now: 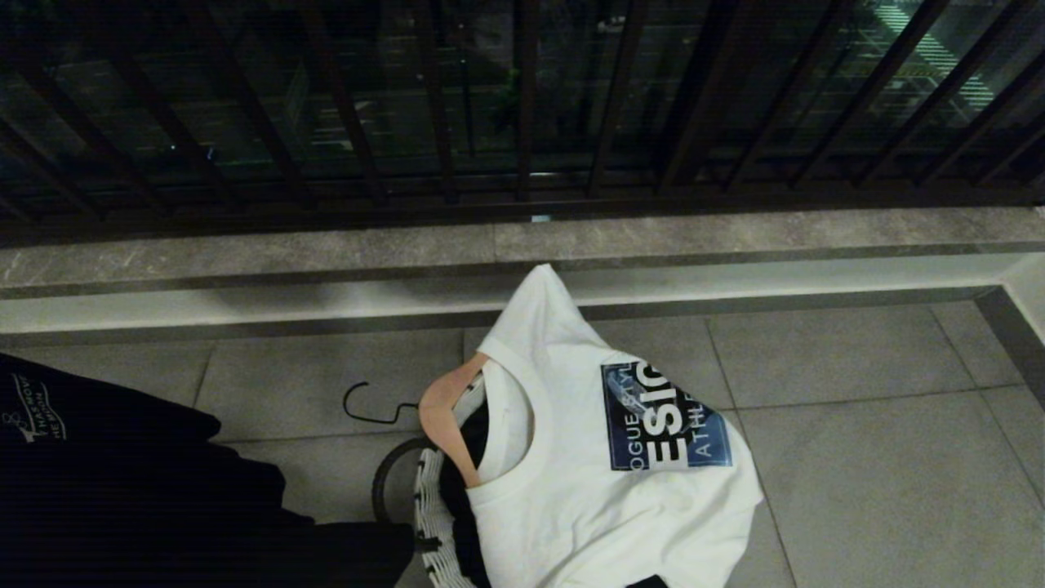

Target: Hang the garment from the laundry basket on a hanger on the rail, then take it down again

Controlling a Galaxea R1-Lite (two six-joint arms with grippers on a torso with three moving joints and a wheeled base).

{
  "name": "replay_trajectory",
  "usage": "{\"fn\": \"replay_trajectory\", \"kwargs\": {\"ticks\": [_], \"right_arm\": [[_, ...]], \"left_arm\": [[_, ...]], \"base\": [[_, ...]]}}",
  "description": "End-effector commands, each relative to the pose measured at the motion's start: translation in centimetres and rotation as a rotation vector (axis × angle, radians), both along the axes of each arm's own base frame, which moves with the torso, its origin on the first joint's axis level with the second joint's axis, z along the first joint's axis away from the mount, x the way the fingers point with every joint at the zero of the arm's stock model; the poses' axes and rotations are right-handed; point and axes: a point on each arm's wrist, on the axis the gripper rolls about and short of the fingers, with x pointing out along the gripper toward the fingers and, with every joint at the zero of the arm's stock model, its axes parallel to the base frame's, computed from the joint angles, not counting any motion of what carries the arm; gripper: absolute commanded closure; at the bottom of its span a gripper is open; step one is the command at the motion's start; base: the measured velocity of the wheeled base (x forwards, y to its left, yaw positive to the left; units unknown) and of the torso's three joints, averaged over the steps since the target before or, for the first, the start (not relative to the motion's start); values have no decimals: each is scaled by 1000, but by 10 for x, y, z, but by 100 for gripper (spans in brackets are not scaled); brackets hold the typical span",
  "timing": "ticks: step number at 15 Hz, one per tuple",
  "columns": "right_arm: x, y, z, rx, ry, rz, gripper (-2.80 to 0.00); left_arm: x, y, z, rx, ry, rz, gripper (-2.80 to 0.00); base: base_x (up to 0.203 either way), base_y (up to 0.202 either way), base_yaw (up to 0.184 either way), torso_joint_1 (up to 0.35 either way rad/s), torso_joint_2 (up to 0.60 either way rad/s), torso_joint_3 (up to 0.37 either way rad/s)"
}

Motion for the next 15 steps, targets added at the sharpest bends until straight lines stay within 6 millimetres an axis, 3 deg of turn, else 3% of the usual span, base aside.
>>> {"fn": "replay_trajectory", "kwargs": {"ticks": [1, 5, 15], "right_arm": [[0, 0, 0, -1, 0, -1, 0], [0, 0, 0, 0, 0, -1, 0], [0, 0, 0, 1, 0, -1, 0]], "left_arm": [[2, -1, 0, 9, 4, 0, 0], [1, 0, 1, 12, -7, 1, 0], [-10, 5, -2, 0, -27, -1, 0]], "base": [[0, 0, 0, 0, 0, 0], [0, 0, 0, 1, 1, 40], [0, 0, 0, 1, 3, 197]]}}
